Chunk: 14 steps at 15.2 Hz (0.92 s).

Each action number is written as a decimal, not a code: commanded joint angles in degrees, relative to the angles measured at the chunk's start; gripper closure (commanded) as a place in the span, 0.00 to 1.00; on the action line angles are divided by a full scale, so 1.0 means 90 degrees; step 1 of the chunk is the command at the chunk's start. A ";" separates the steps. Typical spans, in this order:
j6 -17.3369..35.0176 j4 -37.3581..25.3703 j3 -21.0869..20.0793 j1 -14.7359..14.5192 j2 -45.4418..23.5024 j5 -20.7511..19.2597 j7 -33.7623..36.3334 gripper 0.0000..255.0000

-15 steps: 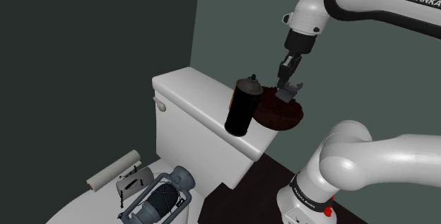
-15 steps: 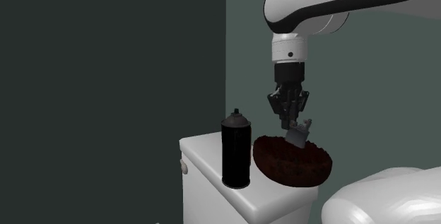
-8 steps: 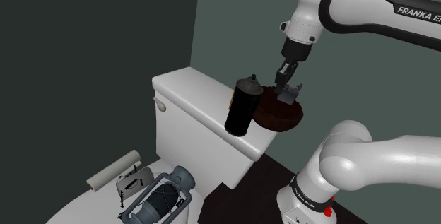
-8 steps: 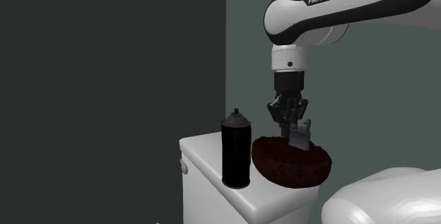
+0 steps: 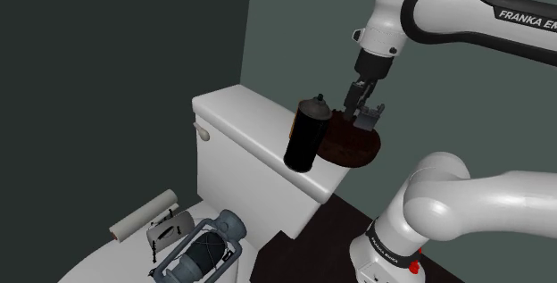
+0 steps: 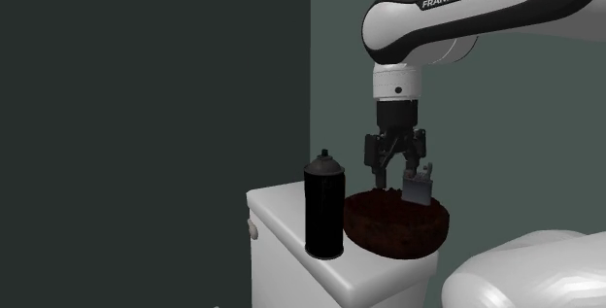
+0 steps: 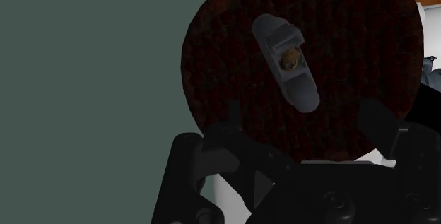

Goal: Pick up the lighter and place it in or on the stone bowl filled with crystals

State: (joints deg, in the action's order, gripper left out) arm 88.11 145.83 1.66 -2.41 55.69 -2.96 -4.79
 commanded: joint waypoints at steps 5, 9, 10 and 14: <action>-0.0529 -0.0774 -0.0028 -0.0010 -0.0246 0.0025 -0.0005 0.00; -0.0666 -0.0983 -0.0036 -0.0010 -0.0318 0.0032 -0.0007 0.00; -0.0666 -0.0983 -0.0036 -0.0010 -0.0318 0.0032 -0.0007 0.00; -0.0665 -0.0981 -0.0035 -0.0010 -0.0316 0.0032 -0.0007 0.00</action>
